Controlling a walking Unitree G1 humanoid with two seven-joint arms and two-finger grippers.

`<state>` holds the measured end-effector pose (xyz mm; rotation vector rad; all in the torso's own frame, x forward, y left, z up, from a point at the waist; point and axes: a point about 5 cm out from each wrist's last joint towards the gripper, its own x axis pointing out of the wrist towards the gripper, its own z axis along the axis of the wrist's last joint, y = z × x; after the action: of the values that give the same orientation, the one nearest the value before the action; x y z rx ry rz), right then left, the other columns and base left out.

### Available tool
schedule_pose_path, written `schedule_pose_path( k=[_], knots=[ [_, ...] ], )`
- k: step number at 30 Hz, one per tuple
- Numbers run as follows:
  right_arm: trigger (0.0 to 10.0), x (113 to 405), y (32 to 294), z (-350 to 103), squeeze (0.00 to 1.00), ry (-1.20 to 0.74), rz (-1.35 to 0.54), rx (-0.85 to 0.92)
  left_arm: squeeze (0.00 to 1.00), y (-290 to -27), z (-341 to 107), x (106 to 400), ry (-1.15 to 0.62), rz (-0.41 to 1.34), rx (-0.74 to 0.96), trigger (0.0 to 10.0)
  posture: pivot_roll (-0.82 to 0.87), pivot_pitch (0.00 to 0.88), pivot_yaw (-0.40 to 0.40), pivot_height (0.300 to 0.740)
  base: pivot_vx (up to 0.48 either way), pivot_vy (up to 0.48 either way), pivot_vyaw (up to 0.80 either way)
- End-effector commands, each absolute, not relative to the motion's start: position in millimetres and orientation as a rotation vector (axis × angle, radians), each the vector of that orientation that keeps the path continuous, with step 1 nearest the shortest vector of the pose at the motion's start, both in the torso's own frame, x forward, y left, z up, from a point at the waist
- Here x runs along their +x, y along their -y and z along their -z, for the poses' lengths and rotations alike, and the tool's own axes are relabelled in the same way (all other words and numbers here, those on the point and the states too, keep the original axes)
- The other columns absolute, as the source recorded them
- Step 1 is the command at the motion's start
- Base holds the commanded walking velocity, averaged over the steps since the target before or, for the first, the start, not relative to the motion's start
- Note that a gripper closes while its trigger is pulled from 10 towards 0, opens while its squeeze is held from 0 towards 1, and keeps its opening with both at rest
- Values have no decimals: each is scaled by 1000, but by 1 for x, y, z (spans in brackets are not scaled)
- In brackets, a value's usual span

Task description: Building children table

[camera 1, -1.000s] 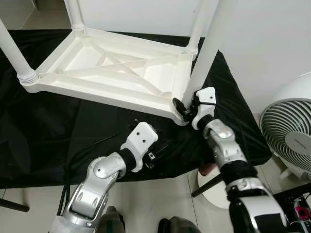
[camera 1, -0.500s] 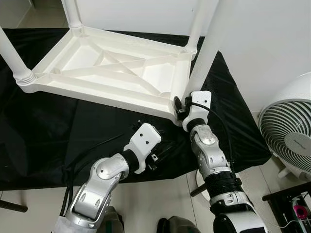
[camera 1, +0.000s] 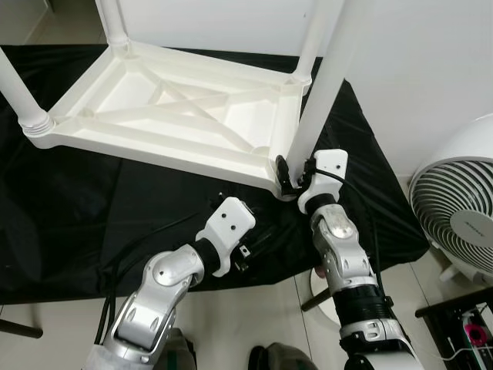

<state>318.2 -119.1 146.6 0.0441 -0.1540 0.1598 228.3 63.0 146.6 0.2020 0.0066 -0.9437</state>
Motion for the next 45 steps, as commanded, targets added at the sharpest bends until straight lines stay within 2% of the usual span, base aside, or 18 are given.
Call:
schedule_pose_path(
  k=[1,8,9,15,23,31,34,39,45],
  knots=[
    [10000,312,120,-148,0,170,-174,46,0,-64,-144,230,-10,901,205,10000,43,35,-79,740,0,0,0],
    [10000,293,134,-143,0,194,-183,21,0,-65,-143,229,-12,906,211,10000,38,35,-73,740,0,0,0],
    [10000,276,142,-138,0,197,-191,12,0,-67,-144,230,-8,905,217,10000,27,42,-63,740,0,0,0],
    [10000,259,145,-129,0,161,-231,1,0,-71,-144,236,14,894,262,10000,9,47,-45,740,0,0,0],
    [10000,256,144,-125,0,129,-265,3,0,-73,-144,241,30,879,295,10000,2,48,-39,740,0,0,0],
    [10000,255,133,-129,0,126,-402,9,0,-96,-154,282,96,765,480,10000,8,53,-38,740,0,0,0],
    [10000,255,132,-130,0,127,-413,13,0,-98,-155,285,95,754,488,10000,8,53,-38,740,0,0,0],
    [10000,258,127,-132,0,134,-450,5,0,-107,-158,312,90,677,583,10000,-3,49,-20,740,0,0,0],
    [10000,259,123,-134,0,139,-467,7,0,-109,-156,327,77,650,634,10000,-10,45,-9,740,0,0,0]
  ],
)
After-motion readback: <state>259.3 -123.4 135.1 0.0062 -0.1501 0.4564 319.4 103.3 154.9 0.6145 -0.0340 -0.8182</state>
